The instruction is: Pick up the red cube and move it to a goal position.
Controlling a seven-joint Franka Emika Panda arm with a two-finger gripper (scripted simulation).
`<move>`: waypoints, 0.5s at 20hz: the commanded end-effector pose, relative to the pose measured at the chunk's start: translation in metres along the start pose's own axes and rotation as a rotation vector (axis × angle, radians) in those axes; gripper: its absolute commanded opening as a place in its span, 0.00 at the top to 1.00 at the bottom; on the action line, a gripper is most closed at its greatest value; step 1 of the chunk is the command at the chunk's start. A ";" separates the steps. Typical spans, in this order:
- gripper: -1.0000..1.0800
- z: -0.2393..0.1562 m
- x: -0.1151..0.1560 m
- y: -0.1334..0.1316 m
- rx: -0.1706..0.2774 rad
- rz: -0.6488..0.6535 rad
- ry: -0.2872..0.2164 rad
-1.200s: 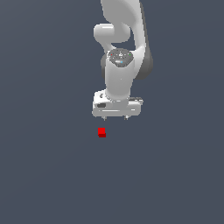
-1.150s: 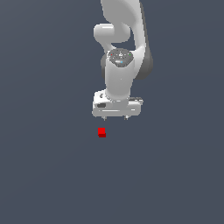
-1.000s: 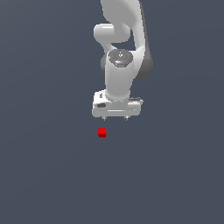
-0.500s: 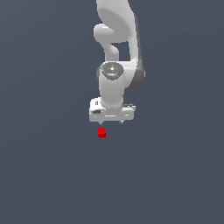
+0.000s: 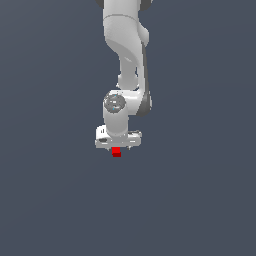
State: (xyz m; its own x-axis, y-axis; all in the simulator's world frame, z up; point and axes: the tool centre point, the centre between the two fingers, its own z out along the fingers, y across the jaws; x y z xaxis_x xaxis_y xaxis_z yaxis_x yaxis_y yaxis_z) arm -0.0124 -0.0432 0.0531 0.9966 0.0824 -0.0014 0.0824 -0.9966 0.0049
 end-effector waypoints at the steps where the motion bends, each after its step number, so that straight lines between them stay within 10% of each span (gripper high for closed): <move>1: 0.04 0.015 -0.001 0.007 0.002 -0.004 0.002; 9: 0.04 0.033 -0.001 0.015 0.005 -0.009 0.002; 10: 1.00 0.033 -0.001 0.015 0.005 -0.009 0.002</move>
State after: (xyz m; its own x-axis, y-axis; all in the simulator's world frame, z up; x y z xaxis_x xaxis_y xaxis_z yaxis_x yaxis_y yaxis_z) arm -0.0131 -0.0585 0.0204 0.9959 0.0900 -0.0012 0.0900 -0.9959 0.0002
